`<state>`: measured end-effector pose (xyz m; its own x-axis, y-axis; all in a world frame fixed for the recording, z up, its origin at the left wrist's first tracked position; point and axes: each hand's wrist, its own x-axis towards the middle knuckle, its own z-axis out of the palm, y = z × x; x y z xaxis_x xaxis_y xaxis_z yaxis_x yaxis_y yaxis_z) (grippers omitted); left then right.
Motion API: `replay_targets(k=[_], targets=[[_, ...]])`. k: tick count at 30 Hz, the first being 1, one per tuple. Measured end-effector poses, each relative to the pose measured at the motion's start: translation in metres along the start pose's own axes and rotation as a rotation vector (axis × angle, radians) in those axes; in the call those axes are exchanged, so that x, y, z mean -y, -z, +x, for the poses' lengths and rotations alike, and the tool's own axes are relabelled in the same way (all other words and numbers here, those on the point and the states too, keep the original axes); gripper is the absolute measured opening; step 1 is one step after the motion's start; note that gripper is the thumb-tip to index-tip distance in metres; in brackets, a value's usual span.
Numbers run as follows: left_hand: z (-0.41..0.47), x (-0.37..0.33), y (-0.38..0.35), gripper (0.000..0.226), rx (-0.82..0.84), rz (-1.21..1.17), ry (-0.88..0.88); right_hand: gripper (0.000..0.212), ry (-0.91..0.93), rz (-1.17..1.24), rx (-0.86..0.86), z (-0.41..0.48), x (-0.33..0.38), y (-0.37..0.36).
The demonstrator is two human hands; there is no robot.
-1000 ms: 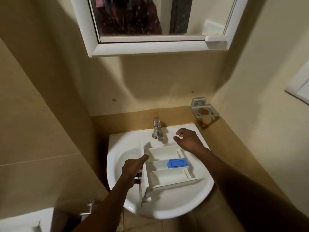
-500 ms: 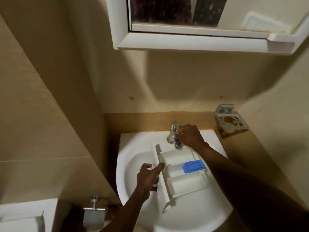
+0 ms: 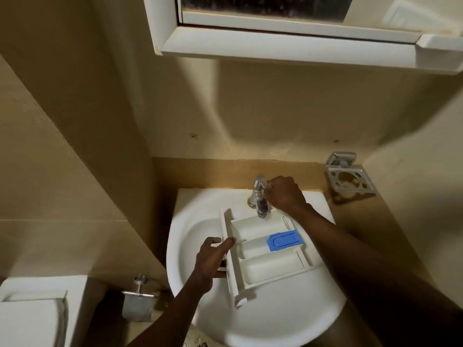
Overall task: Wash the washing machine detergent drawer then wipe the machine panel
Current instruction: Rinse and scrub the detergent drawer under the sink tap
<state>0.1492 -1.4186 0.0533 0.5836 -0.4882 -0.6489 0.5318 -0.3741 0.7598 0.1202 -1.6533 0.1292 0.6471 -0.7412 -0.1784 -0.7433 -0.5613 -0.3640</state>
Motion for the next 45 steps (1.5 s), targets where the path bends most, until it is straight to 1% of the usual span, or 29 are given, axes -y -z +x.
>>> replay_targets(k=[2,3,5,7,9,11,12,13,15,16,17,18,20,21,24,26,28,30,33,35,37,38,39,42,44,45], targets=[[-0.001,-0.002,0.001,0.044,0.008,-0.011,-0.008,0.023,0.021,-0.021,-0.024,0.002,-0.007,0.002],[-0.002,-0.003,0.002,0.042,0.013,-0.017,-0.014,0.021,0.035,0.007,-0.047,0.004,-0.012,0.003],[-0.003,-0.003,0.002,0.04,0.009,-0.03,-0.022,0.017,0.054,0.125,-0.086,0.004,-0.019,0.003],[-0.004,-0.001,0.001,0.039,-0.006,-0.055,-0.026,0.016,-0.012,0.237,-0.116,-0.005,-0.024,-0.001],[-0.005,0.001,0.0,0.038,-0.018,-0.081,-0.028,0.013,-0.137,0.36,-0.086,-0.017,-0.032,-0.014],[-0.005,0.004,-0.001,0.038,-0.024,-0.111,-0.028,0.02,-0.16,0.413,0.008,-0.022,-0.042,-0.031],[-0.004,0.006,-0.001,0.04,-0.027,-0.122,-0.03,0.026,-0.125,0.379,0.085,-0.024,-0.045,-0.036],[-0.003,0.008,-0.002,0.043,-0.03,-0.126,-0.031,0.027,-0.09,0.323,0.158,-0.023,-0.048,-0.042],[0.0,0.011,-0.002,0.051,-0.047,-0.118,-0.029,0.025,-0.071,0.207,0.296,-0.023,-0.05,-0.052],[0.001,0.013,-0.002,0.057,-0.058,-0.109,-0.027,0.028,-0.08,0.158,0.342,-0.023,-0.05,-0.057],[0.001,0.014,-0.002,0.061,-0.066,-0.1,-0.026,0.031,-0.084,0.132,0.357,-0.025,-0.049,-0.061],[0.002,0.015,-0.002,0.063,-0.072,-0.095,-0.03,0.031,-0.042,0.06,0.366,-0.026,-0.049,-0.064],[0.003,0.014,-0.002,0.058,-0.082,-0.082,-0.053,0.033,0.051,-0.074,0.374,-0.03,-0.046,-0.074],[0.003,0.014,-0.002,0.053,-0.084,-0.073,-0.064,0.035,0.1,-0.084,0.369,-0.033,-0.042,-0.078],[0.003,0.01,-0.004,0.042,-0.085,-0.038,-0.089,0.031,0.284,0.039,0.447,-0.041,-0.018,-0.09],[0.002,0.009,-0.003,0.044,-0.101,-0.015,-0.11,0.028,0.332,0.117,0.503,-0.049,-0.005,-0.093],[0.003,0.011,0.0,0.045,-0.106,-0.005,-0.136,0.028,0.364,0.083,0.539,-0.047,-0.007,-0.092],[0.004,0.011,0.001,0.043,-0.09,0.009,-0.153,0.027,0.328,-0.05,0.555,-0.035,-0.023,-0.087],[0.002,0.009,-0.001,0.03,-0.09,0.036,-0.19,0.032,0.18,-0.225,0.477,-0.018,-0.046,-0.076],[0.0,0.008,-0.003,0.029,-0.086,0.059,-0.215,0.035,0.151,-0.266,0.414,-0.018,-0.049,-0.077],[0.0,0.007,-0.005,0.032,-0.089,0.08,-0.233,0.033,0.141,-0.212,0.356,-0.026,-0.041,-0.085],[-0.001,0.006,-0.006,0.033,-0.088,0.093,-0.239,0.031,0.153,-0.147,0.337,-0.03,-0.036,-0.092],[-0.002,0.005,-0.007,0.033,-0.089,0.103,-0.243,0.028,0.204,-0.086,0.343,-0.034,-0.03,-0.098],[-0.004,0.003,-0.008,0.033,-0.087,0.119,-0.258,0.017,0.362,0.123,0.418,-0.05,-0.018,-0.104],[-0.004,0.003,-0.008,0.034,-0.085,0.122,-0.26,0.017,0.396,0.173,0.459,-0.051,-0.018,-0.1],[-0.004,0.003,-0.008,0.034,-0.085,0.121,-0.258,0.02,0.385,0.132,0.484,-0.048,-0.021,-0.096]])
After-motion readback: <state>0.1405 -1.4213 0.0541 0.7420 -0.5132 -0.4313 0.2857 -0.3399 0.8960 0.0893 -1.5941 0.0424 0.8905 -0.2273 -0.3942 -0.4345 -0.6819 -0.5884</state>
